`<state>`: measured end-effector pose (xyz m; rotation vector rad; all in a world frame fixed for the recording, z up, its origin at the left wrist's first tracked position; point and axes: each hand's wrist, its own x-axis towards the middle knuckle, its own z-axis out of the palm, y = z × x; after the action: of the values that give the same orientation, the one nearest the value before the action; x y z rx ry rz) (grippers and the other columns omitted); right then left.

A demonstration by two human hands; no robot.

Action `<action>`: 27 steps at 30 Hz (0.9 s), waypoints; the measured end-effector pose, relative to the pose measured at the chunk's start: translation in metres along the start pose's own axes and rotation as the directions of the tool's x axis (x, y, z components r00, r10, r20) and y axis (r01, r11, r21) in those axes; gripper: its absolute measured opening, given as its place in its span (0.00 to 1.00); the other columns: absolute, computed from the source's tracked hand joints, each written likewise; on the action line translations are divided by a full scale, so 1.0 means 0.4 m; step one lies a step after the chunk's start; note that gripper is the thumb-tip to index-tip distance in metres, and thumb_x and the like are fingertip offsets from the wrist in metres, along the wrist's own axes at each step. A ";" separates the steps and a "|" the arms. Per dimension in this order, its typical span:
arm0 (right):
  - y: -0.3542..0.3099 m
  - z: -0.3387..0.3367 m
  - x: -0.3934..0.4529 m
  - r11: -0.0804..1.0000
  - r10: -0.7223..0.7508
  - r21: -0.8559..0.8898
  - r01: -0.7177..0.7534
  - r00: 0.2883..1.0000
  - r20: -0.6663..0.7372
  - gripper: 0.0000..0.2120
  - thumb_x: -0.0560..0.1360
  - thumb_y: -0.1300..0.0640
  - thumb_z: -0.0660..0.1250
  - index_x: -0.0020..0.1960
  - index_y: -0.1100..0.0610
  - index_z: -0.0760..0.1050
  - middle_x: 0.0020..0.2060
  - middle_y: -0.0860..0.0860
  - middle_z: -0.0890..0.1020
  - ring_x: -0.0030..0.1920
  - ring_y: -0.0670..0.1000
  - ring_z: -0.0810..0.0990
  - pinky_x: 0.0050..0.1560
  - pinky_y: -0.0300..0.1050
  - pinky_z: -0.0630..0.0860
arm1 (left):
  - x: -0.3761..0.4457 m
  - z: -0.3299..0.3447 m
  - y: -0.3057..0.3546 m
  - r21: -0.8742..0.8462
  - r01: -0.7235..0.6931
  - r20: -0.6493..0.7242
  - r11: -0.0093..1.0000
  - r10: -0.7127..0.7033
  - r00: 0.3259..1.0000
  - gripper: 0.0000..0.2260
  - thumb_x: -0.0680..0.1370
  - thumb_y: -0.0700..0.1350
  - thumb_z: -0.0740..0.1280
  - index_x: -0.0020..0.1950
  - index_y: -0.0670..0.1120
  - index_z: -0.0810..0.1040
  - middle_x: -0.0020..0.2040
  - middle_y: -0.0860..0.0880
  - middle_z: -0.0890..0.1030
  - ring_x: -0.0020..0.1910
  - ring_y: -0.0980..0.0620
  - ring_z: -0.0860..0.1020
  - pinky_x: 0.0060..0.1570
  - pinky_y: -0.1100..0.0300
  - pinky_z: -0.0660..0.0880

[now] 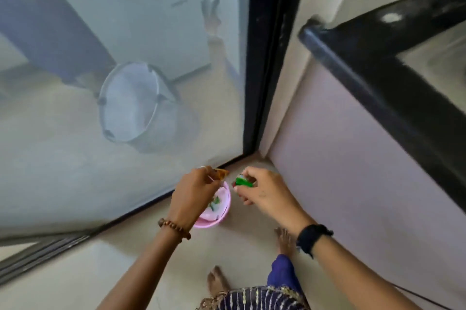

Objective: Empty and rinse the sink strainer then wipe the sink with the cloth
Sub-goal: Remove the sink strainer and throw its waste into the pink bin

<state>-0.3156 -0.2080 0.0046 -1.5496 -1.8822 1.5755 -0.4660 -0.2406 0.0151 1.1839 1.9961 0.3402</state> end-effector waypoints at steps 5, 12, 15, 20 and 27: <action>0.214 0.219 0.206 0.962 0.078 -0.266 -0.056 0.994 0.073 0.11 0.74 0.59 0.64 0.56 0.57 0.77 0.52 0.58 0.78 0.53 0.57 0.77 0.34 0.32 0.61 | 0.153 0.138 -0.257 -0.119 0.281 0.061 0.952 -0.275 0.959 0.09 0.74 0.39 0.66 0.35 0.49 0.73 0.32 0.47 0.80 0.31 0.44 0.81 0.44 0.48 0.81; 0.464 0.432 0.417 0.917 0.222 -0.378 -0.128 0.951 0.217 0.14 0.72 0.64 0.64 0.57 0.61 0.77 0.55 0.62 0.80 0.55 0.61 0.79 0.51 0.47 0.75 | 0.309 0.386 -0.491 -0.256 0.408 -0.030 0.876 -0.429 0.903 0.05 0.74 0.36 0.62 0.46 0.37 0.78 0.40 0.37 0.82 0.37 0.40 0.82 0.35 0.58 0.76; 0.525 0.481 0.474 0.919 0.300 -0.330 -0.214 0.925 0.235 0.16 0.69 0.65 0.68 0.57 0.62 0.78 0.55 0.62 0.80 0.54 0.61 0.79 0.54 0.49 0.77 | 0.358 0.466 -0.548 -0.349 0.437 -0.039 0.829 -0.478 0.877 0.09 0.75 0.35 0.61 0.51 0.36 0.78 0.46 0.35 0.83 0.44 0.38 0.82 0.47 0.48 0.79; 0.552 0.519 0.522 0.927 0.333 -0.278 -0.251 0.891 0.307 0.08 0.67 0.70 0.71 0.40 0.62 0.72 0.41 0.61 0.78 0.46 0.60 0.81 0.54 0.57 0.79 | 0.401 0.519 -0.583 -0.341 0.464 -0.019 0.818 -0.499 0.866 0.17 0.74 0.30 0.58 0.62 0.36 0.73 0.52 0.34 0.81 0.50 0.37 0.80 0.53 0.45 0.76; 0.542 0.528 0.558 0.918 0.251 -0.363 -0.161 0.943 0.217 0.03 0.70 0.67 0.68 0.42 0.63 0.80 0.48 0.59 0.79 0.51 0.57 0.77 0.52 0.45 0.75 | 0.410 0.497 -0.572 -0.565 0.495 0.036 0.660 -0.580 0.814 0.18 0.74 0.31 0.58 0.63 0.38 0.70 0.49 0.37 0.81 0.42 0.42 0.79 0.51 0.45 0.78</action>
<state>-0.4400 -0.1780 -0.3493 -1.8118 -2.3028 1.6787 -0.5073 -0.2554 -0.3268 0.1697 2.0624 0.6526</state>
